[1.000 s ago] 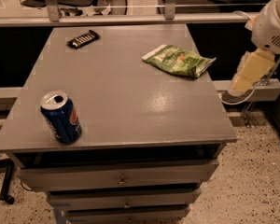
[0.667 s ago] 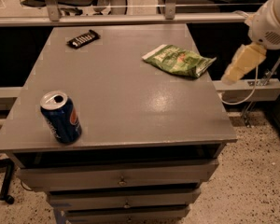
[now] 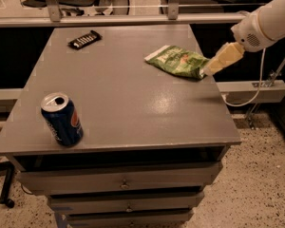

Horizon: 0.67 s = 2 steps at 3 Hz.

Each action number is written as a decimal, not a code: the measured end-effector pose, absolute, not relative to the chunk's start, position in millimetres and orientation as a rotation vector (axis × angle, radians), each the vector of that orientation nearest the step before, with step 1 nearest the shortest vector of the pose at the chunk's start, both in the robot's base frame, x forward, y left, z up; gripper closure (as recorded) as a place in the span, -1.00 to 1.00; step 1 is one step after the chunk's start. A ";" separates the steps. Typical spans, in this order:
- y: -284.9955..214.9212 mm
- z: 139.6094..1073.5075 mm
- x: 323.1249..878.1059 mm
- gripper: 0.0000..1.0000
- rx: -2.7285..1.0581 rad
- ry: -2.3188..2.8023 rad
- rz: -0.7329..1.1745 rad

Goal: Move green jalapeno chip bag near pepsi can

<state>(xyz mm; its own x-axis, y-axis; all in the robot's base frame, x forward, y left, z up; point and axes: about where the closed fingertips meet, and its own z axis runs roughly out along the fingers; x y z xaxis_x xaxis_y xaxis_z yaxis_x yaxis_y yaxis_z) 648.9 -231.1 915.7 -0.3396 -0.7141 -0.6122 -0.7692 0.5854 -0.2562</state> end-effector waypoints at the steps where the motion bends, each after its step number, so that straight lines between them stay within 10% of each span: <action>1: -219.6 889.4 677.7 -1.00 -1.114 2.106 0.220; 2: -209.0 867.6 694.2 -1.00 -1.079 2.104 0.300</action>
Offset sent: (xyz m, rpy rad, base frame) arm 0.0634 0.0297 -0.0686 0.2399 0.0673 -0.0097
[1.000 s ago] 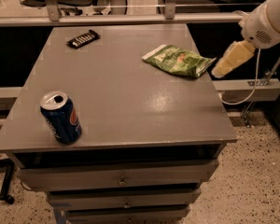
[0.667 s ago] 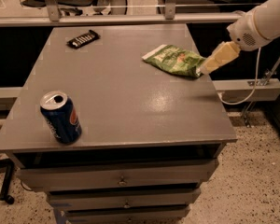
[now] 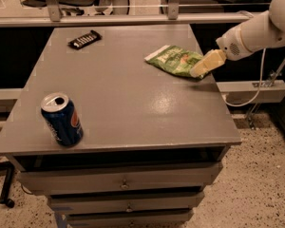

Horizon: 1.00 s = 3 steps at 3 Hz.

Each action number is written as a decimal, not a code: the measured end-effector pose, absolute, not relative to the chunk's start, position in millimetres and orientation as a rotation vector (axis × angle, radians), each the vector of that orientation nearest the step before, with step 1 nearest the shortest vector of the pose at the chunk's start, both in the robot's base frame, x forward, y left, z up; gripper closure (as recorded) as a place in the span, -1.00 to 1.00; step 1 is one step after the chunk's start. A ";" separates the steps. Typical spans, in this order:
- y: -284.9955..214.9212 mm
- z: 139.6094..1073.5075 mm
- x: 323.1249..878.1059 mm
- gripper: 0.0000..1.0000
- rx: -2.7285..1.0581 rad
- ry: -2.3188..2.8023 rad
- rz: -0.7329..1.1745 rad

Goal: Move green jalapeno chip bag near pepsi can

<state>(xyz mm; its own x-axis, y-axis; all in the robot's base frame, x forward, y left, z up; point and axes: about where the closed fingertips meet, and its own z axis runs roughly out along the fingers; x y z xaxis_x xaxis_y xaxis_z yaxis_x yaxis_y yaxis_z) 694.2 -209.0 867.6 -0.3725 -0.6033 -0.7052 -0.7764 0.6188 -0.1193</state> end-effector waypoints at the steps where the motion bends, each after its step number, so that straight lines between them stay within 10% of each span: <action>1: -200.7 852.3 701.3 -0.68 -1.064 2.105 0.347; 3: -193.7 843.8 703.5 0.25 -1.034 2.098 0.398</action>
Offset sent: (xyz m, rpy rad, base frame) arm 0.0112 0.0121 -0.0252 0.0893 0.0285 -0.0103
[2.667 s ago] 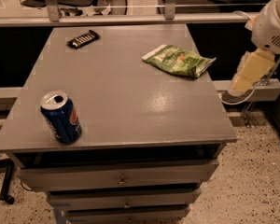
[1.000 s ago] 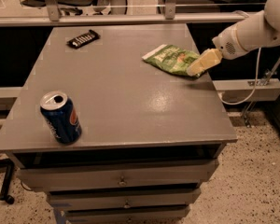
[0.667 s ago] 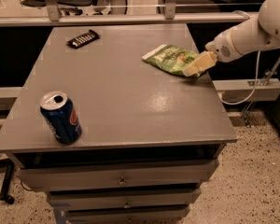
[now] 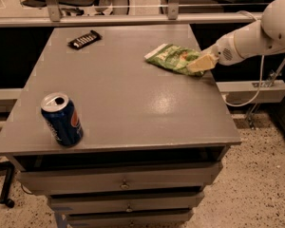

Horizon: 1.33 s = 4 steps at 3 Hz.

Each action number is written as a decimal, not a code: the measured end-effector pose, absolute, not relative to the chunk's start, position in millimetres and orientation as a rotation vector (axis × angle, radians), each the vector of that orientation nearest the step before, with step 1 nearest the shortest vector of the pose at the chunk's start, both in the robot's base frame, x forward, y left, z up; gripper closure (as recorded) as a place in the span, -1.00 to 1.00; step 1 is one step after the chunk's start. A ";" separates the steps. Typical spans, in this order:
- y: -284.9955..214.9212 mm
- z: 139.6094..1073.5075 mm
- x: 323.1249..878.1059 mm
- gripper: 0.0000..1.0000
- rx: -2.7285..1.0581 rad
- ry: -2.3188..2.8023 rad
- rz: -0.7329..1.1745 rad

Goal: Move green jalapeno chip bag near pepsi can

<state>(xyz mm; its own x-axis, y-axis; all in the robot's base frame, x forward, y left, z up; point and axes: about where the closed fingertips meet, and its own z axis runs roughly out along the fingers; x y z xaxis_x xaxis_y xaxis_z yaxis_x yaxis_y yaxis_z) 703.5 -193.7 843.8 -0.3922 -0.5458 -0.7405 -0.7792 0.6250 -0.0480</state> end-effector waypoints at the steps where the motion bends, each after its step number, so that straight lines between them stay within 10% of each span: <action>1: -190.1 849.7 703.1 0.71 -1.030 2.078 0.415; 4: -159.5 912.9 684.5 1.00 -1.079 1.895 0.440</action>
Offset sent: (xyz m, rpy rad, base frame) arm -0.0066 0.0130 0.0588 0.0556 -0.1261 0.0352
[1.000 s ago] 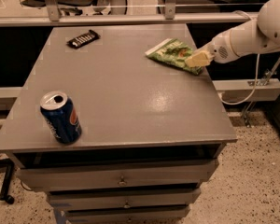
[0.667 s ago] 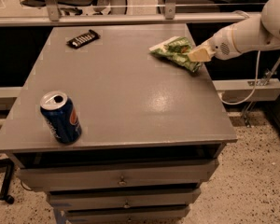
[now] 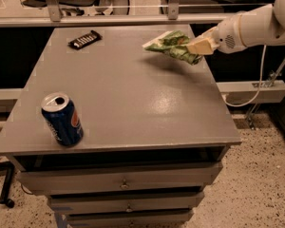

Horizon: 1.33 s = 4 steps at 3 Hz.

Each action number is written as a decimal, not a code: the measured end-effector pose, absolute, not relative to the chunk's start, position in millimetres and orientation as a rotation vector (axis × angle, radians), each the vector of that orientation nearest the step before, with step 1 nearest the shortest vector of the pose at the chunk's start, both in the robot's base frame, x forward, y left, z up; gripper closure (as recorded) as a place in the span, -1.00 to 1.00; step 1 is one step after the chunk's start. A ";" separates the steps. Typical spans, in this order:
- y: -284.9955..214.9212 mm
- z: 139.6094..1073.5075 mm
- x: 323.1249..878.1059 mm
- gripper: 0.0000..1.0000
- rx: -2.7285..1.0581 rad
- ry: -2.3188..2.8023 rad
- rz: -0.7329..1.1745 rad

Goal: Move green jalapeno chip bag near pepsi can

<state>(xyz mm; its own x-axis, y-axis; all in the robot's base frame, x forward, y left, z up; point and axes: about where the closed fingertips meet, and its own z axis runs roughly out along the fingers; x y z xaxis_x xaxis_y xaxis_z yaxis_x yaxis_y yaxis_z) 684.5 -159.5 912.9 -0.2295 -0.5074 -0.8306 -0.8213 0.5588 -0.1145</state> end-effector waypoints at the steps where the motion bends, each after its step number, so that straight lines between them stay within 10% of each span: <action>1: -115.8 921.4 660.4 1.00 -1.169 1.809 0.521; 4: -40.6 917.8 569.7 1.00 -1.356 1.646 0.725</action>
Offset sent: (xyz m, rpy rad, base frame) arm -0.0984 0.1103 0.0013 0.0880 -0.0083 0.3134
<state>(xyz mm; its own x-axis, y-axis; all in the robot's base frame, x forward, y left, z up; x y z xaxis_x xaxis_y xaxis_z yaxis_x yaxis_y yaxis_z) 569.7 -40.6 917.8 -0.0397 -0.4672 -0.8833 -0.9671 0.2402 -0.0836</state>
